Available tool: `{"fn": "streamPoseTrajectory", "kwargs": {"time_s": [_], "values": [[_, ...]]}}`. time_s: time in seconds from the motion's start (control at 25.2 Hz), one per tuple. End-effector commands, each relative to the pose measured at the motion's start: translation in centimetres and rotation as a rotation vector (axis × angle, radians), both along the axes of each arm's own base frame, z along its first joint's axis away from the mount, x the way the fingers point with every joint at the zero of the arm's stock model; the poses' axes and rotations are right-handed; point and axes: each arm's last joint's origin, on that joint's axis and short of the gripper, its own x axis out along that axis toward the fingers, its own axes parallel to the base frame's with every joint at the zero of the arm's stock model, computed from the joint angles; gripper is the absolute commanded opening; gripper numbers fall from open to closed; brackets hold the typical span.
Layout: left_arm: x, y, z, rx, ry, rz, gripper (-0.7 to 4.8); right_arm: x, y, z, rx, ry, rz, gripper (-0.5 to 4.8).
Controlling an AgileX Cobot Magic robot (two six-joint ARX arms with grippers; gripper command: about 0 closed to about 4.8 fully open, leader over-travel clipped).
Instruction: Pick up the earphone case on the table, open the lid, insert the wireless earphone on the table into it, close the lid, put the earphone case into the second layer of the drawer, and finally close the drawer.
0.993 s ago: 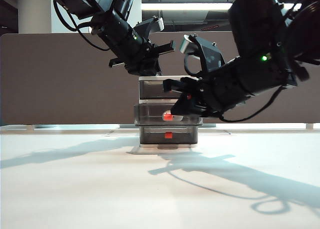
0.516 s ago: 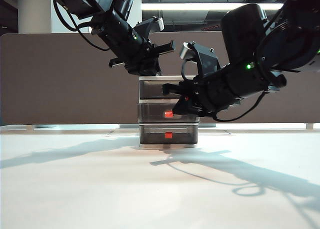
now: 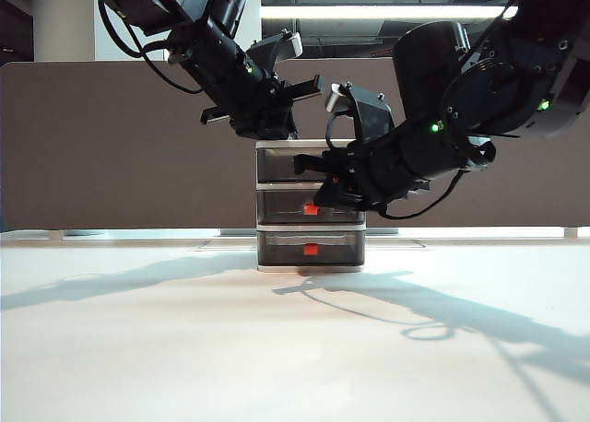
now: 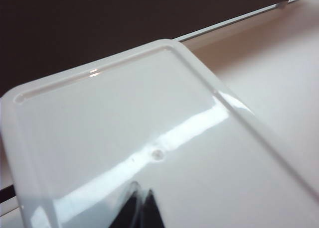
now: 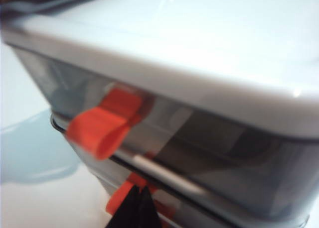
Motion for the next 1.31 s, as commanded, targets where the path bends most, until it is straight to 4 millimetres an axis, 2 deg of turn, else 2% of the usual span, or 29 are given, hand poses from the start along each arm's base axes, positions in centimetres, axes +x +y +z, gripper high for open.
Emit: {"fn": "streamPoseTrajectory", "kwargs": {"time_s": [0.04,0.24,0.36,0.44,0.6,0.79,0.95,1.11,1.19,1.27,1.31], "values": [[-0.1,0.0,-0.5,0.013,0.033,-0.002,-0.06,0.2,0.1,0.5,0.012,-0.027,0.001,-0.05],[0.0,0.0,-0.4,0.012,0.030,-0.002,-0.06,-0.1,0.2,0.5,0.006,0.010,0.047,-0.05],[-0.2,0.1,0.1,0.007,0.019,-0.002,-0.06,-0.8,0.1,1.5,-0.005,0.058,0.094,-0.05],[-0.5,0.2,0.9,0.001,0.009,-0.002,-0.06,-1.5,-0.3,2.6,-0.020,0.094,0.096,-0.05],[-2.1,1.1,3.8,-0.016,-0.008,0.001,-0.06,-3.9,-1.8,6.1,-0.066,0.179,0.087,-0.05],[-4.4,2.4,6.9,-0.046,0.018,0.018,-0.06,-7.7,-3.9,9.4,-0.112,0.161,0.102,-0.05],[-6.9,3.7,8.4,-0.067,0.016,0.025,-0.06,-11.3,-6.0,10.6,-0.126,0.155,0.063,-0.05],[-9.8,5.2,8.8,-0.075,0.009,0.026,-0.06,-14.4,-7.8,11.1,-0.131,0.143,0.034,-0.05],[-12.8,6.9,8.3,-0.075,0.008,0.025,-0.06,-16.4,-9.1,11.1,-0.145,0.133,-0.012,-0.05],[-14.5,7.8,7.7,-0.076,0.007,0.025,-0.06,-17.1,-9.5,11.1,-0.153,0.137,-0.026,-0.04],[-16.1,8.7,7.1,-0.080,-0.001,0.025,-0.06,-17.6,-9.8,11.1,-0.157,0.143,-0.025,-0.04]]}}
